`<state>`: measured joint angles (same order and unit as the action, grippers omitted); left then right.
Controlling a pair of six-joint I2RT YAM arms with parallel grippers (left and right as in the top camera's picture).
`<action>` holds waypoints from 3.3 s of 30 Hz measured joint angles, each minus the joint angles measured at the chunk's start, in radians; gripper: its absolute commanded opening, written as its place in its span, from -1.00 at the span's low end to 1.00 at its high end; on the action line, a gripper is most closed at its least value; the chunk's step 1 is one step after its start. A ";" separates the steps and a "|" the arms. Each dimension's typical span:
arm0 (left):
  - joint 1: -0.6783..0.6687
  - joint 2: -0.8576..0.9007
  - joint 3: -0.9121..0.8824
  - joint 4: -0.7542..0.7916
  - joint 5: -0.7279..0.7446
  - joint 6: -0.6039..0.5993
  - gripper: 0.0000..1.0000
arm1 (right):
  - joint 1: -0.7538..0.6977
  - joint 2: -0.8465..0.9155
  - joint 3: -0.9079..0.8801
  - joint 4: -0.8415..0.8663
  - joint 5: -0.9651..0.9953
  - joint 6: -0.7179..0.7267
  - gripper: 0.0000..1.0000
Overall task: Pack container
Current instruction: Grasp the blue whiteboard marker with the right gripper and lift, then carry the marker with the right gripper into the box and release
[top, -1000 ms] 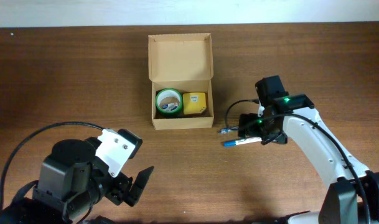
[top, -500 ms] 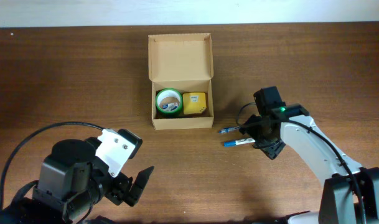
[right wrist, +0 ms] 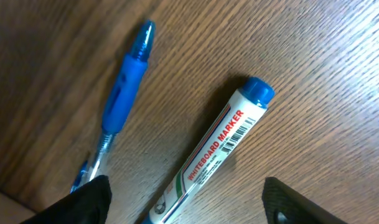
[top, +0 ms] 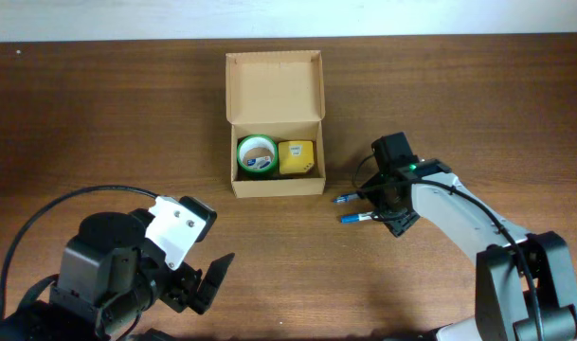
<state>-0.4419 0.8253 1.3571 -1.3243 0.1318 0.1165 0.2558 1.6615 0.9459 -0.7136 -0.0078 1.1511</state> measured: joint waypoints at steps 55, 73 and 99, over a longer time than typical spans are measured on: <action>0.000 0.000 0.000 0.000 0.000 0.000 0.99 | 0.000 -0.043 0.213 -0.146 -0.009 -0.115 -0.93; 0.000 0.000 0.000 0.000 0.000 0.000 0.99 | 0.164 -0.062 0.485 -0.028 -0.089 -0.952 -0.93; 0.000 0.000 0.000 0.000 0.000 0.000 0.99 | 0.331 0.262 0.857 -0.214 -0.113 -1.766 -0.93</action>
<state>-0.4419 0.8253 1.3571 -1.3239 0.1322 0.1165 0.5869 1.9240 1.8030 -0.9279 -0.1204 -0.6147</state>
